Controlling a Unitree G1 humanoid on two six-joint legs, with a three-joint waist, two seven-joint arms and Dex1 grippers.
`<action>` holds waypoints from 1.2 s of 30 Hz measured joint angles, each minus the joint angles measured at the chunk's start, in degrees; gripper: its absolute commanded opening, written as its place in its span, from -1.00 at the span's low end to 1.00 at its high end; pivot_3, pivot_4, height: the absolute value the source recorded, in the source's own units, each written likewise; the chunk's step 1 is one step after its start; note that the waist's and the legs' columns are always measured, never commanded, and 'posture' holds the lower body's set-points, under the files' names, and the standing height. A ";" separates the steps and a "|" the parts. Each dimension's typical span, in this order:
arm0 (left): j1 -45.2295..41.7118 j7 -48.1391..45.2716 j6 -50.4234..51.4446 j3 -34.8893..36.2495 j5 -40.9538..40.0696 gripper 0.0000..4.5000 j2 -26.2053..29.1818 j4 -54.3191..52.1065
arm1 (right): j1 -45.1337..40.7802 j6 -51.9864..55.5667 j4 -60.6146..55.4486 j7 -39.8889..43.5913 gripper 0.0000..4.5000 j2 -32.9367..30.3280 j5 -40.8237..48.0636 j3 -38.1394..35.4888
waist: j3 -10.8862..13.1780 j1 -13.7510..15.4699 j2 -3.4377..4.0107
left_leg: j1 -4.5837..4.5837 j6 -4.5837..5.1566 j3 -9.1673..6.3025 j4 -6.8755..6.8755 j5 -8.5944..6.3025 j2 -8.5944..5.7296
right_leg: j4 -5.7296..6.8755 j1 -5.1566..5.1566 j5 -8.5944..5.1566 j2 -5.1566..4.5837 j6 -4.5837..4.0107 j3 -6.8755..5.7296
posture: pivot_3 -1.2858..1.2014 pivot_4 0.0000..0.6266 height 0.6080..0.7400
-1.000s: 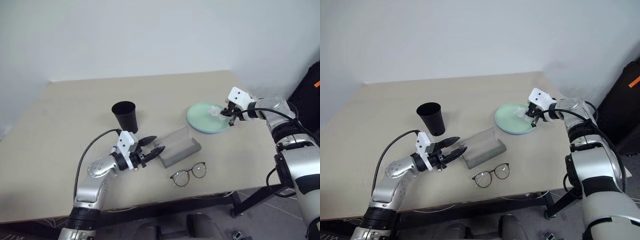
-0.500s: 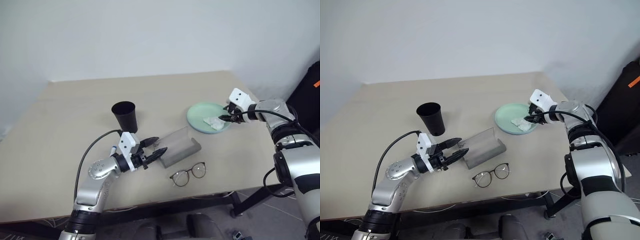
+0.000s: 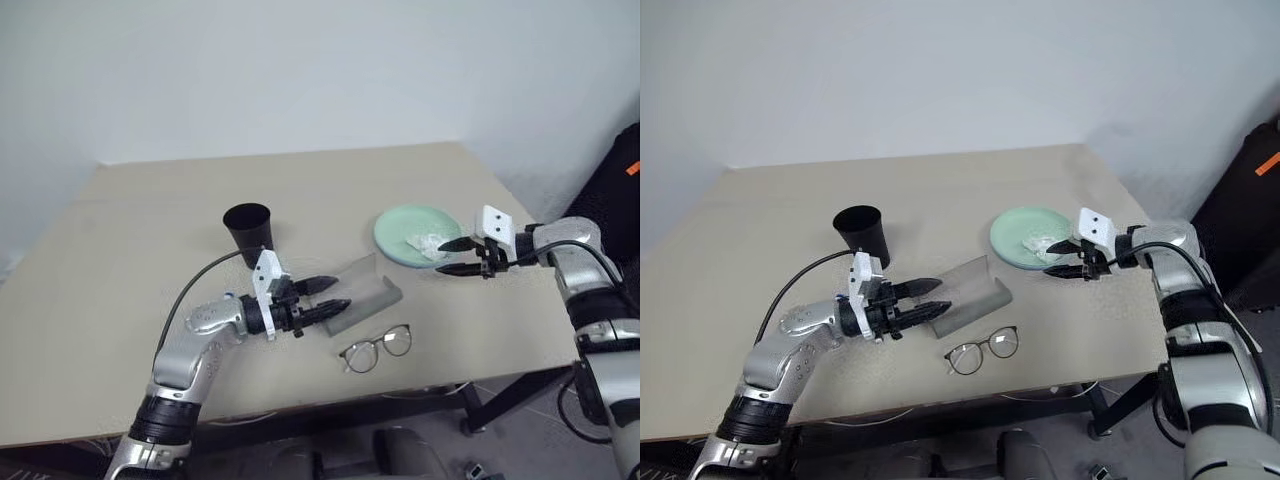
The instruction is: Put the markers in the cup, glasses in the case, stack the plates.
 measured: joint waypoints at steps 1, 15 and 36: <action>-0.55 -0.57 0.62 -0.38 -0.01 0.21 0.16 0.11 | 1.06 0.50 -1.28 0.36 0.02 -0.09 0.65 -0.18 | 0.00 -0.02 0.00 | 0.01 0.00 0.01 0.00 0.00 0.00 | 0.00 0.00 0.00 0.00 0.00 0.00 | 0.03 -1.00 1.00; -17.28 -16.04 9.02 -13.73 2.84 0.21 1.37 11.84 | 15.24 7.48 -18.06 -1.92 0.02 2.70 9.02 -1.44 | 0.02 0.16 -0.08 | -0.02 0.00 -0.07 0.07 0.01 -0.05 | -0.02 0.03 -0.02 0.03 0.01 0.09 | 0.03 -1.00 1.00; -26.79 -24.65 3.75 -24.06 15.92 0.21 -6.29 29.78 | 18.10 7.59 -22.29 -8.84 0.02 4.00 9.47 -1.51 | 0.03 0.17 -0.12 | -0.08 0.04 -0.11 0.08 0.01 -0.08 | -0.09 0.00 -0.02 0.01 0.02 0.19 | 0.03 -1.00 1.00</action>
